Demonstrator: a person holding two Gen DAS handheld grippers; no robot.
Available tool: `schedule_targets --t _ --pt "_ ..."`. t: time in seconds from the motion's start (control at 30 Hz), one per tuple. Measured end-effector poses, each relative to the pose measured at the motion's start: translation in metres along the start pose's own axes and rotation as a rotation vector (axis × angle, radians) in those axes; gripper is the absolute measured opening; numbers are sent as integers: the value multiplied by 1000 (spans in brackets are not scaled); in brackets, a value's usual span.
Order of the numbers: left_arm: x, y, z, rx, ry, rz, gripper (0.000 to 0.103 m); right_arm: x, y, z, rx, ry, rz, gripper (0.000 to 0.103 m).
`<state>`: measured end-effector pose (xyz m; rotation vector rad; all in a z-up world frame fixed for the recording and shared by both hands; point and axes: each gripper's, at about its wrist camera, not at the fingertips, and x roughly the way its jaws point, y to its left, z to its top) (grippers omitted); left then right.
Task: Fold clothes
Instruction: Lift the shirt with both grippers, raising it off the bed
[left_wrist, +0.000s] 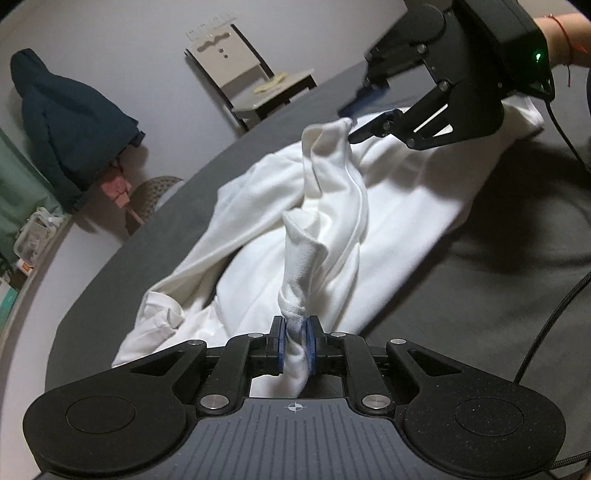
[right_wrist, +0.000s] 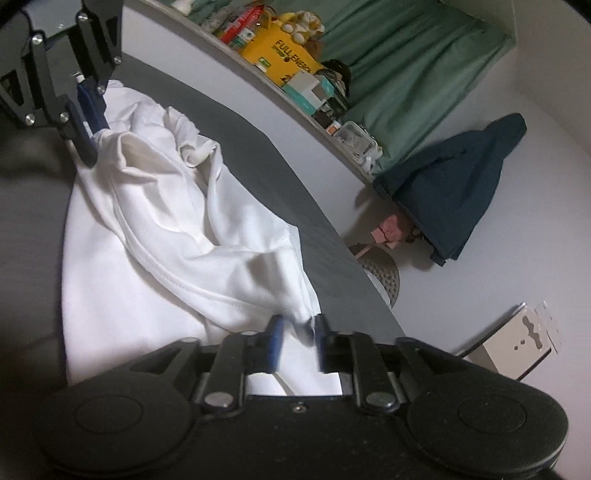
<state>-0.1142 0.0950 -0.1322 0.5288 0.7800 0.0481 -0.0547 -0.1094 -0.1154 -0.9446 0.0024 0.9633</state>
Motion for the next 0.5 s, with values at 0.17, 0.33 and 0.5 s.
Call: schedule_targets --t 0.17,0.33,0.5 --pt "4 -4 -1 18 19 -30 12 1 5 2 -59 -35 9 36" --pt "3 -3 -3 42 3 -9 11 13 5 1 -84 -11 17 36" --pt "4 -3 -3 58 11 21 11 25 8 -3 -128 23 29 24"
